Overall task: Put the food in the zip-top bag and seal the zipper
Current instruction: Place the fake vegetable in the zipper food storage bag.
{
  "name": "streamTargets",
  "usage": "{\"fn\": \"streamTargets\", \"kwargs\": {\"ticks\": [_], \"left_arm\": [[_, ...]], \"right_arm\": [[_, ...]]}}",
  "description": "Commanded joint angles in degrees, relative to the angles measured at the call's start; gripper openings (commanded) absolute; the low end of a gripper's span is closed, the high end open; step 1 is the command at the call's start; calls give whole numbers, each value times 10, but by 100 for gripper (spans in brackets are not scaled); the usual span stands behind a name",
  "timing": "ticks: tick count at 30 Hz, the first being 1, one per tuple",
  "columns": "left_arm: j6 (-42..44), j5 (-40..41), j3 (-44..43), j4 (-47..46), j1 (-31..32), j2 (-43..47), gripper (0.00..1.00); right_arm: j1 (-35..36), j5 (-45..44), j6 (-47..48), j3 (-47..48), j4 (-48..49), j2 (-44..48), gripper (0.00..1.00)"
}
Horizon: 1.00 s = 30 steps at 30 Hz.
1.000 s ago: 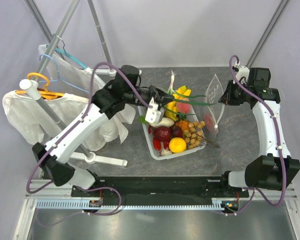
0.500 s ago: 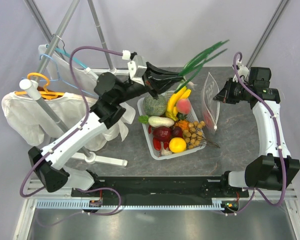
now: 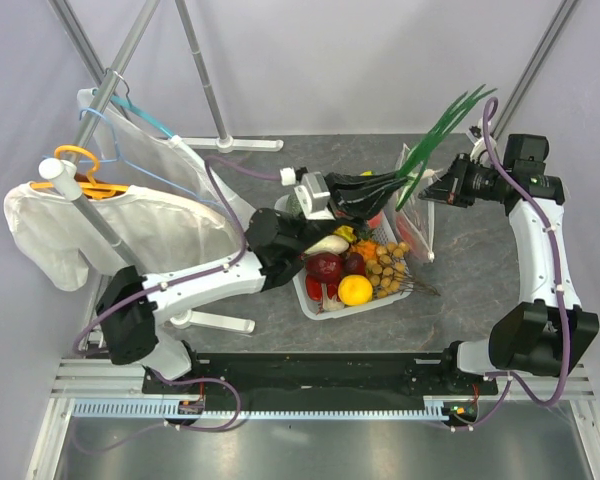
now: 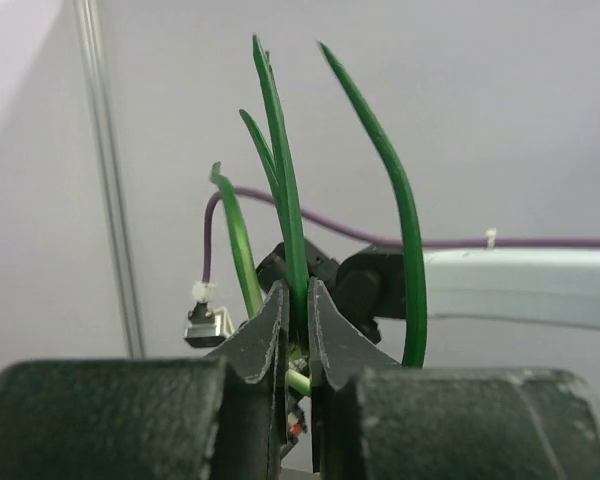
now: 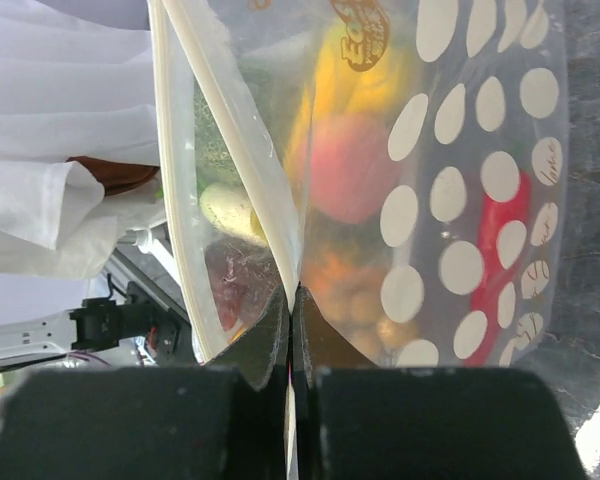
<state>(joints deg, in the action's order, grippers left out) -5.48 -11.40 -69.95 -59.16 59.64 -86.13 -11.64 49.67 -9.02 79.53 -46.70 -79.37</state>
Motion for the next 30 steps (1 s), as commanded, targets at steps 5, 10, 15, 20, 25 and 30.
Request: {"fn": "streamTargets", "kwargs": {"ticks": [5,10,15,20,25,30], "left_arm": [[161,137,19,-117,32,-39,2],[212,144,29,-136,39,-68,2],[253,118,54,-226,43,-107,2],[243,130,61,-221,48,-106,2],[266,140,58,-225,51,-127,2],[343,98,56,-292,50,-185,4]], "right_arm": [[-14,40,-15,8,19,-2,0],[-15,57,-16,5,19,-4,0],[-17,64,-19,5,19,-8,0],[-20,60,-23,9,19,-10,0],[-20,68,-18,8,18,-17,0],[-21,84,-21,6,18,-19,0]]}}
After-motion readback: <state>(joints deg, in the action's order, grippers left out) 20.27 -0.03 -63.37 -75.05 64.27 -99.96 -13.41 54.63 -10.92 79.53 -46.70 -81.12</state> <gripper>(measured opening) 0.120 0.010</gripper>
